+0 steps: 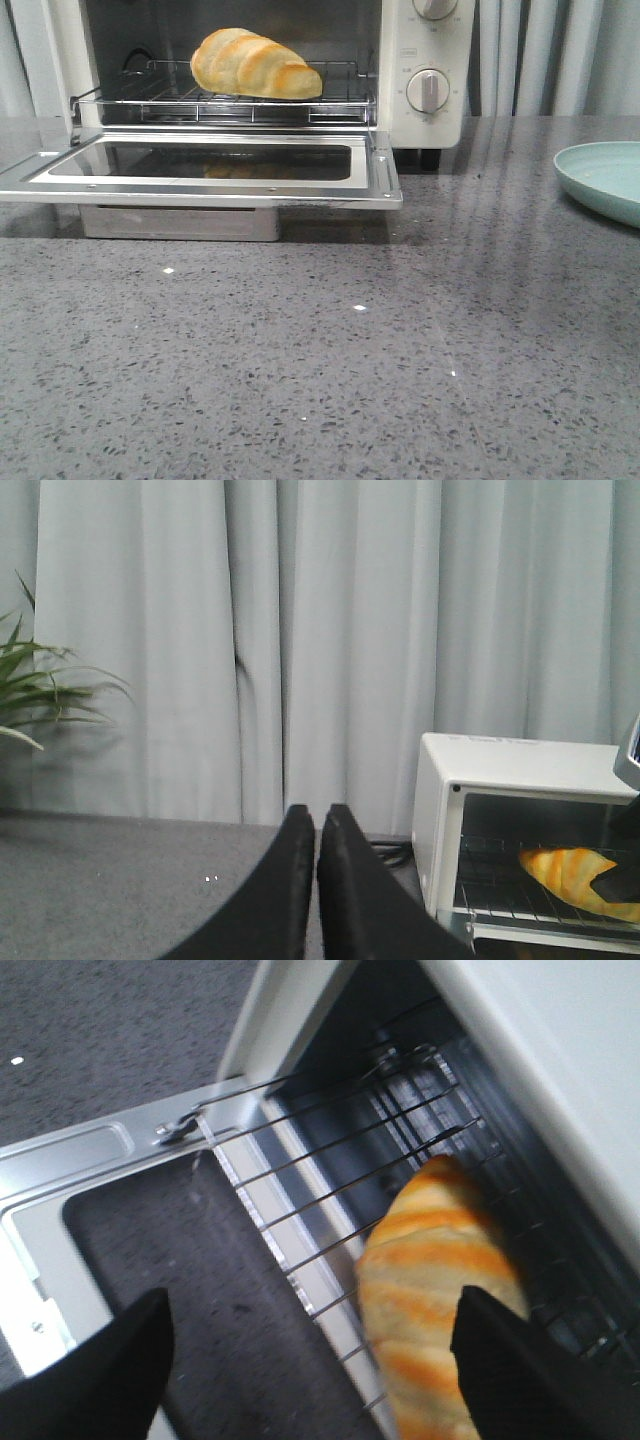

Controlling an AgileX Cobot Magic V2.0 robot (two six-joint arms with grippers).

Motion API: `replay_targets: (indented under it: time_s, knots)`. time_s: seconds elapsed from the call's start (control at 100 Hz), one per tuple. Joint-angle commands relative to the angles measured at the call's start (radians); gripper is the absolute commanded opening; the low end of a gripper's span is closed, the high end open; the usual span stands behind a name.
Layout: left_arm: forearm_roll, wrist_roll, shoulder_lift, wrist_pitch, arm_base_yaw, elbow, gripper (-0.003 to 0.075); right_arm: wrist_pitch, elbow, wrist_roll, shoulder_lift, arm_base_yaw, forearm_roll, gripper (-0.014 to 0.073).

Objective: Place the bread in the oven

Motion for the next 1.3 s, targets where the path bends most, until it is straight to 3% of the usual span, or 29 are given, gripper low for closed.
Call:
replay_targets:
  time_s: [0.0, 0.11, 0.23, 0.53, 0.82, 0.98, 1.29]
  knots:
    - [-0.038, -0.006, -0.002, -0.025, 0.006, -0.012, -0.0022, 0.048, -0.033, 0.008, -0.082, 0.027, 0.017, 0.0518]
    - [-0.063, -0.006, -0.029, -0.037, 0.027, 0.032, -0.0022, 0.13, -0.033, 0.035, -0.105, 0.053, 0.054, 0.0505]
    - [-0.103, 0.001, -0.028, -0.078, 0.081, 0.094, -0.0022, 0.214, -0.033, 0.049, -0.139, 0.07, 0.058, 0.0413]
    - [-0.363, 0.147, -0.028, -0.421, 0.227, 0.367, -0.0022, 0.398, -0.033, 0.084, -0.215, 0.075, 0.076, 0.0238]
    - [-0.427, 0.15, -0.028, -0.613, 0.227, 0.642, -0.0021, 0.398, -0.029, 0.112, -0.29, 0.075, 0.079, -0.0068]
    - [-0.427, 0.15, -0.028, -0.629, 0.227, 0.722, -0.0021, 0.398, -0.025, 0.135, -0.315, 0.073, 0.043, -0.0064]
    - [-0.43, 0.15, -0.028, -0.631, 0.227, 0.777, -0.0021, 0.398, 0.152, 0.261, -0.411, 0.059, -0.176, -0.0066]
